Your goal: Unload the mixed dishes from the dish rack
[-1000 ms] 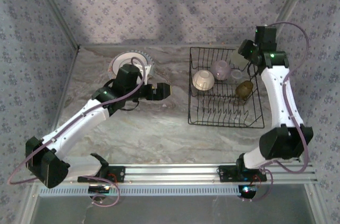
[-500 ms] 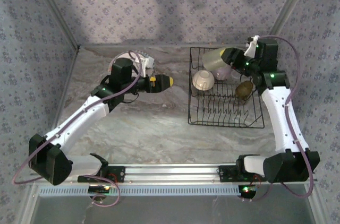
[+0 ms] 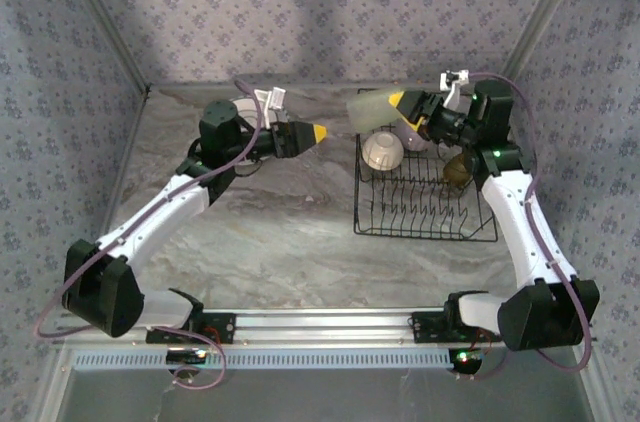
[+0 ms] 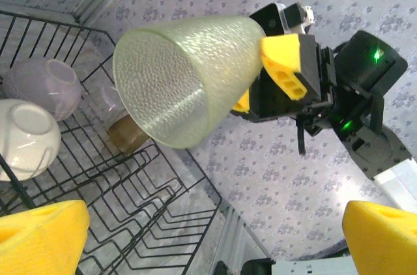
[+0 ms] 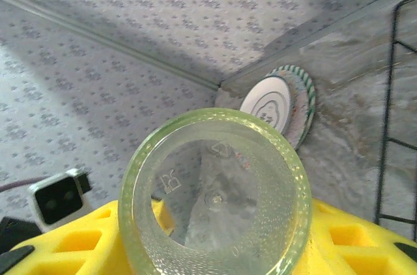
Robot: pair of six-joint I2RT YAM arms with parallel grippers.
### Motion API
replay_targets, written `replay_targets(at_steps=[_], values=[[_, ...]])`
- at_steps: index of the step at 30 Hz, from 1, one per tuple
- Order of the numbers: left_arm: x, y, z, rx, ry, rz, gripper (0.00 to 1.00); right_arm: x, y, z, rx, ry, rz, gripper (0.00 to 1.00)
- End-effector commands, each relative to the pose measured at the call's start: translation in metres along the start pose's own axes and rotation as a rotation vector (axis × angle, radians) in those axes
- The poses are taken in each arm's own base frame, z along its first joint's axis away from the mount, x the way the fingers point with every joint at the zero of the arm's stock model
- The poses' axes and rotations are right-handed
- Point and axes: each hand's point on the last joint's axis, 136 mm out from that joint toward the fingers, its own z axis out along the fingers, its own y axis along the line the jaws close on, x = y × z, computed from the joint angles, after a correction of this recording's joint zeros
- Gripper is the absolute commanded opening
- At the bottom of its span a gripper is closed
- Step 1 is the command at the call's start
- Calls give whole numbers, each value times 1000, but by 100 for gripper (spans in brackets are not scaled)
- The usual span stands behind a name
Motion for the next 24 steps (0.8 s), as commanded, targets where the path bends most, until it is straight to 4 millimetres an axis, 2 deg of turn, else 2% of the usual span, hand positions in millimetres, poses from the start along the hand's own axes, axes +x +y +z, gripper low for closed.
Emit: replay_targets(at_steps=[1, 7, 14, 24], values=[[-13, -20, 0, 125, -33, 26, 99, 10, 26, -3, -111, 34, -16, 38], [-21, -26, 4, 175, -40, 19, 97, 23, 30, 3, -144, 74, -14, 38], [-27, -26, 9, 216, -55, -19, 95, 28, 35, 8, -167, 93, -16, 38], [-38, -36, 11, 299, -93, -84, 90, 33, 29, 18, -173, 111, -12, 38]])
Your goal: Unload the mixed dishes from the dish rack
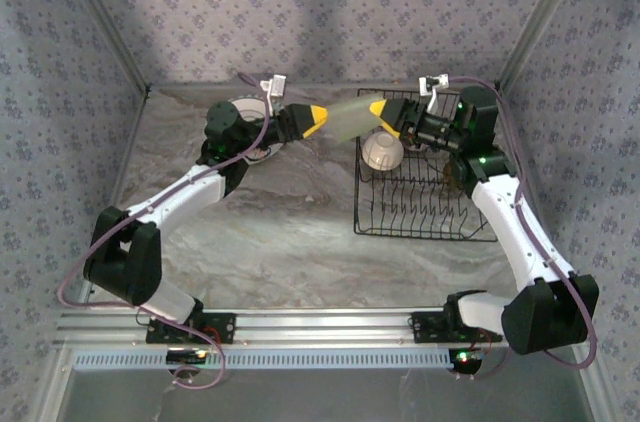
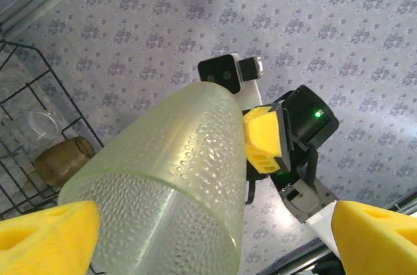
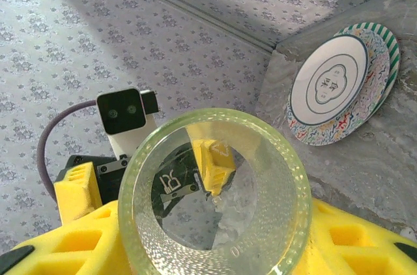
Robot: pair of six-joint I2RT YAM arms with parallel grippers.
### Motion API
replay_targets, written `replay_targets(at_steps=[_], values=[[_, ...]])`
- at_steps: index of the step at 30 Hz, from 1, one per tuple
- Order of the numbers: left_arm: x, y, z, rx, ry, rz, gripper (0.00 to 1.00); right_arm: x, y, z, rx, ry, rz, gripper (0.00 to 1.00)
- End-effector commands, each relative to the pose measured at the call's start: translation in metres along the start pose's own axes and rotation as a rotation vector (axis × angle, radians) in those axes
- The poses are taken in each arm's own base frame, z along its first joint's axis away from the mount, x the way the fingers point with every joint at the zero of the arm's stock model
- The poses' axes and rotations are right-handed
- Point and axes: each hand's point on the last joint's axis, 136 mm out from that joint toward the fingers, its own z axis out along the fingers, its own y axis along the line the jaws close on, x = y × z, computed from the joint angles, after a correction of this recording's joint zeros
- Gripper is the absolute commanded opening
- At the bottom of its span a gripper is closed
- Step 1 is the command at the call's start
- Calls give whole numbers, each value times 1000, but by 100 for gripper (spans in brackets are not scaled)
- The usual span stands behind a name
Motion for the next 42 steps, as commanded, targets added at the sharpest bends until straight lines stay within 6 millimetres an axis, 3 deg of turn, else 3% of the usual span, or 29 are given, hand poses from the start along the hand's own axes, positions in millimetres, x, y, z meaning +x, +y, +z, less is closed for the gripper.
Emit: replay_targets(at_steps=[1, 19, 30, 42], values=[[-10, -30, 1, 90, -23, 41, 90, 1, 4, 4, -35, 12, -16, 38], [-12, -45, 0, 138, -68, -55, 76, -1, -12, 22, -43, 26, 1, 37], [-3, -44, 5, 136, -50, -73, 57, -3, -15, 26, -47, 26, 6, 37], [0, -43, 4, 117, -43, -72, 29, -3, -19, 29, -52, 30, 27, 37]])
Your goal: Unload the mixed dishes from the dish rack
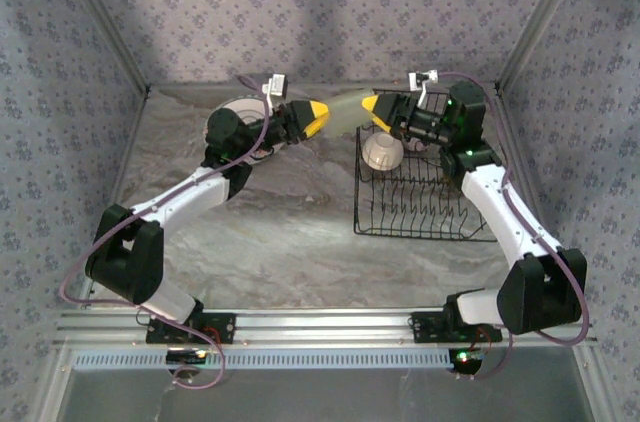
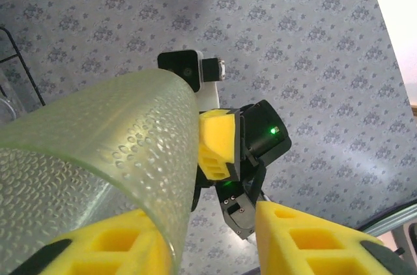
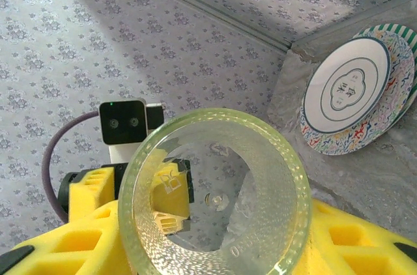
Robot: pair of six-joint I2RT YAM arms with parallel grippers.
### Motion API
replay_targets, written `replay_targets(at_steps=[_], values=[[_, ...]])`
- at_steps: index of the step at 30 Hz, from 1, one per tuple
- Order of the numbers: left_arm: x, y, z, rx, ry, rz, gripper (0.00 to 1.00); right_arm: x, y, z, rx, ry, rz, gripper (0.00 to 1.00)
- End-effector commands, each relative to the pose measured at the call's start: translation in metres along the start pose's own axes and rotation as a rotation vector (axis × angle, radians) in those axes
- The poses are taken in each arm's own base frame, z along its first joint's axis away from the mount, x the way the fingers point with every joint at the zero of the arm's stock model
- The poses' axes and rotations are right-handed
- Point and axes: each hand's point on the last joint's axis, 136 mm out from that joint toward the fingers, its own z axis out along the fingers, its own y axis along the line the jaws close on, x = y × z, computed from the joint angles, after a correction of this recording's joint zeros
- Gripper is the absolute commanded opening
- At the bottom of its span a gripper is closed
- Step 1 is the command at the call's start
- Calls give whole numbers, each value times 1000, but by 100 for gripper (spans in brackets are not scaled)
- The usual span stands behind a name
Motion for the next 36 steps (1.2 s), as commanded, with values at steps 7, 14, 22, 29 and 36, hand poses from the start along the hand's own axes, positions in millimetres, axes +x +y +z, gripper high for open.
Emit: replay_targets(at_steps=[7, 14, 22, 29, 36], values=[[8, -33, 1, 74, 21, 93, 0, 4, -12, 7, 8, 12, 25, 37], [9, -32, 0, 68, 18, 93, 0, 6, -9, 9, 2, 19, 18, 38], [9, -30, -1, 54, 12, 93, 0, 7, -1, 4, -24, 2, -20, 80], [10, -28, -2, 44, 9, 95, 0, 7, 2, -2, -9, -16, -44, 100], [10, -27, -2, 16, 15, 116, 0, -1, 7, -14, 17, -70, -64, 100]])
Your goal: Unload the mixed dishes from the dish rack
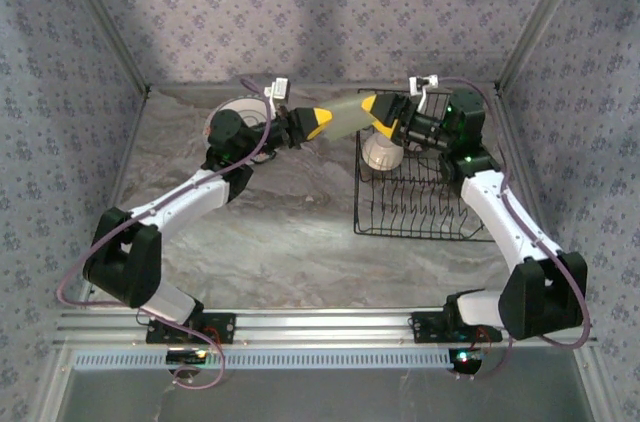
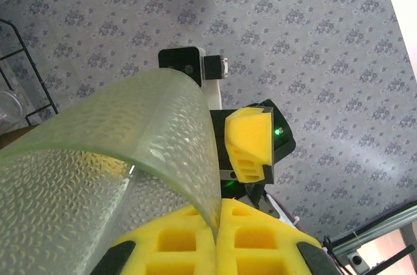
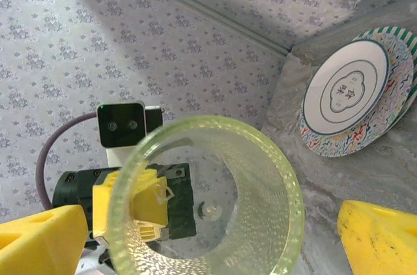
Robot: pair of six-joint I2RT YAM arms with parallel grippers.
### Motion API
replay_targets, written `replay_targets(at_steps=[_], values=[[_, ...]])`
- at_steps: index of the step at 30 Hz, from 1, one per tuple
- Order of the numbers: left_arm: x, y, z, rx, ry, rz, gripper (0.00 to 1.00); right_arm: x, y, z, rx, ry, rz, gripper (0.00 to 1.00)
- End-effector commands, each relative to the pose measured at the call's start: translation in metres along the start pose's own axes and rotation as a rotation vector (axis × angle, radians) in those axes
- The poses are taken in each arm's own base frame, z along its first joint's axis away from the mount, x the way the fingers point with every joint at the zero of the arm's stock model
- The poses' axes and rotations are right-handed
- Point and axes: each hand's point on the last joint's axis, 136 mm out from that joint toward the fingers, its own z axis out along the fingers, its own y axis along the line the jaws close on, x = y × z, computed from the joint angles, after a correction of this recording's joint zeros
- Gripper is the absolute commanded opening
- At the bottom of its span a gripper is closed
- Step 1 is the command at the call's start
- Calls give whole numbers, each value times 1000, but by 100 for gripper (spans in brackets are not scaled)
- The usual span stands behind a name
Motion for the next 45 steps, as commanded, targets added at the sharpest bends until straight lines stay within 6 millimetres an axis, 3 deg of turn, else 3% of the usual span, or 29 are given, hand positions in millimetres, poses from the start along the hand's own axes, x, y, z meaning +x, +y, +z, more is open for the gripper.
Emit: replay_targets(at_steps=[1, 9, 15, 20, 28, 35, 45], values=[[1, -28, -4, 25, 6, 101, 0, -6, 11, -11, 44, -45, -72, 100], [4, -13, -27, -407, 142, 348, 0, -9, 17, -52, 491, -108, -371, 100], [-3, 6, -49, -671, 230, 450, 0, -2, 10, -69, 639, -95, -463, 100], [-8, 34, -61, -846, 305, 435, 0, 11, 10, -68, 660, -44, -531, 100], [-13, 97, -77, -1154, 457, 410, 0, 31, 23, -69, 587, 18, -604, 100], [-30, 136, -75, -1319, 543, 436, 0, 51, 19, -75, 561, 69, -602, 100], [-49, 182, -70, -1434, 621, 458, 0, 62, 16, -82, 566, 108, -604, 100]])
